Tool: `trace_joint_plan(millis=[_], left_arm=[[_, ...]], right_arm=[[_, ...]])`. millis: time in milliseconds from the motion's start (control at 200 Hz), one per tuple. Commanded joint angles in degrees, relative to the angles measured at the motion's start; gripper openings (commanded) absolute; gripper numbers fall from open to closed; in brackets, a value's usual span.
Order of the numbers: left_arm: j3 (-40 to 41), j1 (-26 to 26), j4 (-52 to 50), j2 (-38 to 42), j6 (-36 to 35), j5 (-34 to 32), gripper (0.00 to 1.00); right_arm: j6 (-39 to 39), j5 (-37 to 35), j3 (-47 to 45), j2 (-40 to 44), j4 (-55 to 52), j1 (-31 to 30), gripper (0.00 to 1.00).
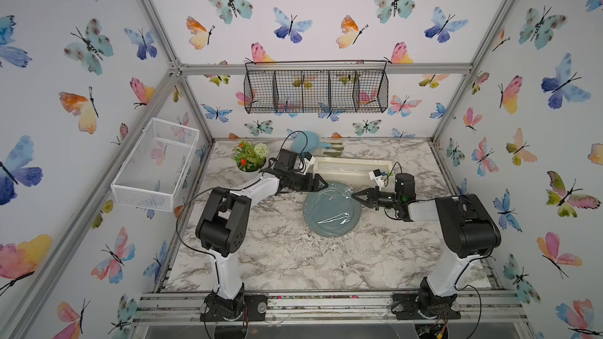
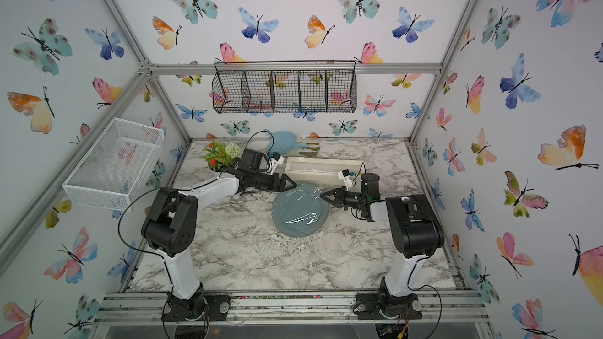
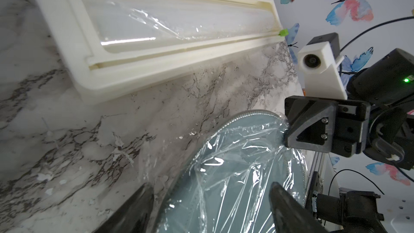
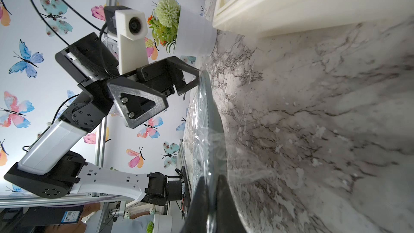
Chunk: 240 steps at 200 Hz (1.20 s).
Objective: Wrap the plate with plastic wrap
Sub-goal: Cover the plate with plastic wrap, then place the plate at the center of the board.
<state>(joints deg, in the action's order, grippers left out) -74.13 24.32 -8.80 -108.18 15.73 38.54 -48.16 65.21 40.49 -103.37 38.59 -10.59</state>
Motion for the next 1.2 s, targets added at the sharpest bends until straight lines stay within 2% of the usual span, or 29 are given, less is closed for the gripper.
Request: trace_joint_plan(millis=[0, 135, 205, 390, 455, 571, 706, 751, 781, 866, 981, 1121, 1196], left_arm=[[0.7, -0.3, 1.3, -1.0, -0.8, -1.2, 0.82], [0.7, -0.3, 0.4, -2.0, -0.7, 0.0, 0.78], [2.5, -0.3, 2.4, -1.3, 0.9, 2.2, 0.72], [8.0, -0.3, 8.8, 0.6, 5.2, 6.6, 0.33], [8.9, -0.2, 8.8, 0.8, 5.3, 6.7, 0.23], [9.7, -0.5, 9.0, 0.9, 5.5, 6.8, 0.14], [9.9, -0.5, 9.3, 1.2, 5.9, 6.6, 0.13], [9.7, -0.5, 9.1, 1.3, 5.9, 6.4, 0.16], [9.7, -0.6, 8.8, 1.3, 5.7, 6.3, 0.23], [9.9, -0.6, 8.0, 1.7, 5.2, 4.8, 0.61], [11.0, -1.4, 7.7, 2.8, 5.5, 2.3, 0.85], [12.9, -3.5, 8.0, 4.6, 6.8, 0.2, 0.89], [13.3, -4.8, 5.9, 6.3, 7.2, -4.4, 0.95]], right_arm=[[-1.0, 6.0, 0.4, 2.1, 4.3, -0.6, 0.02], [-1.0, 5.9, 0.5, 2.2, 4.3, -0.5, 0.02], [-0.9, 5.3, 0.5, 2.3, 4.2, -0.5, 0.02], [-3.5, 4.5, 0.9, 1.1, 7.2, -0.5, 0.02], [-4.5, 4.5, 1.0, 0.7, 8.4, -0.5, 0.02], [-4.5, 4.4, 1.3, 0.8, 8.2, -0.5, 0.02], [-3.7, 4.1, 1.2, 1.0, 7.2, -0.5, 0.02], [-3.4, 4.0, 1.0, 0.9, 6.9, -0.5, 0.02], [-3.1, 4.0, 0.9, 0.9, 6.5, -0.5, 0.02], [-1.5, 3.6, 0.8, 0.5, 5.0, -0.5, 0.02], [-0.1, 3.1, 0.5, -0.3, 4.1, -0.6, 0.02], [2.1, 2.3, 0.5, -1.4, 2.3, -1.0, 0.02], [3.5, 1.4, 0.5, -2.1, 1.1, -1.7, 0.03]])
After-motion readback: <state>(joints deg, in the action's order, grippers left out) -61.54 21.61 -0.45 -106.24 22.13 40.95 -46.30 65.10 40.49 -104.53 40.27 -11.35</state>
